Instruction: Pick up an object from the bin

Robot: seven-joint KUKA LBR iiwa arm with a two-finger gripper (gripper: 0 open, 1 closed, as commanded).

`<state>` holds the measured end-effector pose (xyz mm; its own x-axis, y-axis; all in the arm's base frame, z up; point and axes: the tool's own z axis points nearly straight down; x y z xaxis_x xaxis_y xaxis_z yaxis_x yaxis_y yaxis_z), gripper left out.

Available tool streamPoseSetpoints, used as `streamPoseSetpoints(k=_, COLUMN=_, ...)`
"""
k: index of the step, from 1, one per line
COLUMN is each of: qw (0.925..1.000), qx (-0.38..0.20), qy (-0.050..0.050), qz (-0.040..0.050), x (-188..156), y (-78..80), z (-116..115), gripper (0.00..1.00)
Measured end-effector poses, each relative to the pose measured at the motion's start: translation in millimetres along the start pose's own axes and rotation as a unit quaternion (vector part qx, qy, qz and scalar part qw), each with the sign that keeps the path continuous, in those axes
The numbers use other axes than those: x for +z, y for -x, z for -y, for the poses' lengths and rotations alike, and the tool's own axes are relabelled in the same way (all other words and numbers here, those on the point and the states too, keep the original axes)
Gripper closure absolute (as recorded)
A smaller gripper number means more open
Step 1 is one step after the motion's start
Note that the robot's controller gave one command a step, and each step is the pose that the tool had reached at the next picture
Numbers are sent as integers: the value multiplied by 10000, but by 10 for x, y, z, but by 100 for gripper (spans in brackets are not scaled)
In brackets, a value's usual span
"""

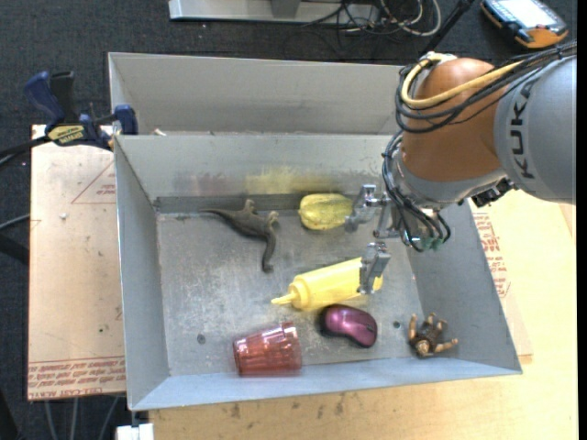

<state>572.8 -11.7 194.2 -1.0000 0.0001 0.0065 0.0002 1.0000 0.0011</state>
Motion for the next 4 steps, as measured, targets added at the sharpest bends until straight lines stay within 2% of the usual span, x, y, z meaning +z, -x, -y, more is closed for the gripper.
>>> streamPoseSetpoints(k=1, qw=10000, qx=0, qy=0, qz=15, x=-22, y=4, z=0, gripper=0)
streamPoseSetpoints(k=2, qw=9996, qx=-271, qy=-8, qz=36, x=-140, y=236, z=-132, gripper=0)
streamPoseSetpoints(k=3, qw=9977, qx=-665, qy=-3, qz=89, x=218, y=128, z=-74, gripper=0)
streamPoseSetpoints(k=4, qw=9959, qx=-907, qy=-4, qz=-4, x=505, y=41, z=-133, gripper=0)
